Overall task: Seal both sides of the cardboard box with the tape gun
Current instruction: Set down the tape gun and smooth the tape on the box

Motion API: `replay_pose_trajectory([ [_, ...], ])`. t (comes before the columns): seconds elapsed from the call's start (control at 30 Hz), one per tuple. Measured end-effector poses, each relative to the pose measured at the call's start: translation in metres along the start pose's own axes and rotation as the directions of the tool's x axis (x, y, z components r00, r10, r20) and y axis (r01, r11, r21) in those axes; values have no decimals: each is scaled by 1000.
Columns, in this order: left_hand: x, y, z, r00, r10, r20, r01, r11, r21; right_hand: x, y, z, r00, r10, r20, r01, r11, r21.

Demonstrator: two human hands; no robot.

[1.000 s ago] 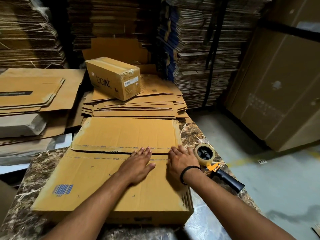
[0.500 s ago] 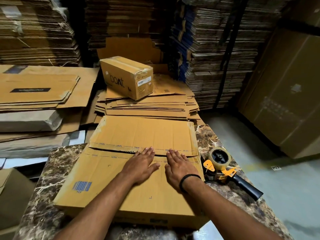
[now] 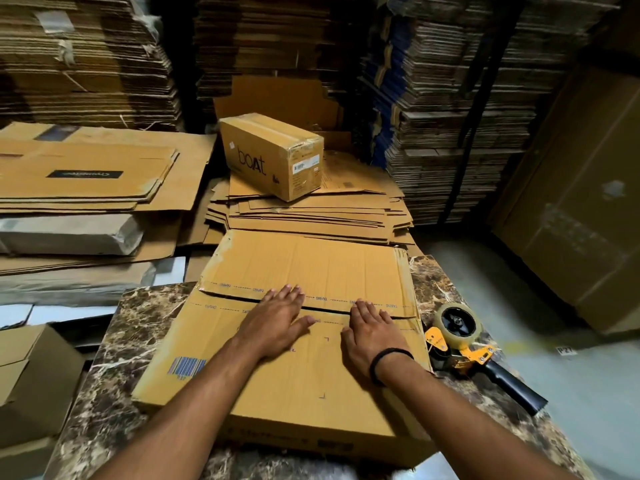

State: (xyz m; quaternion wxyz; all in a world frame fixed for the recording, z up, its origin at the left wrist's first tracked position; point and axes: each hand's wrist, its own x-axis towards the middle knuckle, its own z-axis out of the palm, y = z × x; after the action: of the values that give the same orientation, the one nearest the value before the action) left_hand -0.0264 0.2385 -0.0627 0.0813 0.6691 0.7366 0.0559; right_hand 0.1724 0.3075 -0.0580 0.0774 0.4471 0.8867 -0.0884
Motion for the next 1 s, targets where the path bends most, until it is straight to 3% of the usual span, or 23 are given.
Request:
replay_pose_trajectory([
  [0.1,-2,-8,0,998,-22,-61,22,1000,-3,9,-26,-5,995,-96,-26,97,994,40],
  [0.2,-5,-18,2,998,6,62,-7,1000,5,20,-53,0,981,-194,-16,194,979,59],
  [0.27,-4,-21,-1,997,19,76,-19,1000,5,25,-60,5,982,-186,-19,186,981,52],
  [0.37,-9,-27,-2,1000,-5,-25,5,1000,12,27,-61,11,987,-161,-10,161,986,35],
  [0.7,-19,-64,-9,990,-135,51,133,991,34,28,-61,16,990,-138,-11,139,989,43],
  [1.0,-28,-97,-13,986,-155,66,150,986,67,27,-65,13,993,-115,4,115,992,52],
])
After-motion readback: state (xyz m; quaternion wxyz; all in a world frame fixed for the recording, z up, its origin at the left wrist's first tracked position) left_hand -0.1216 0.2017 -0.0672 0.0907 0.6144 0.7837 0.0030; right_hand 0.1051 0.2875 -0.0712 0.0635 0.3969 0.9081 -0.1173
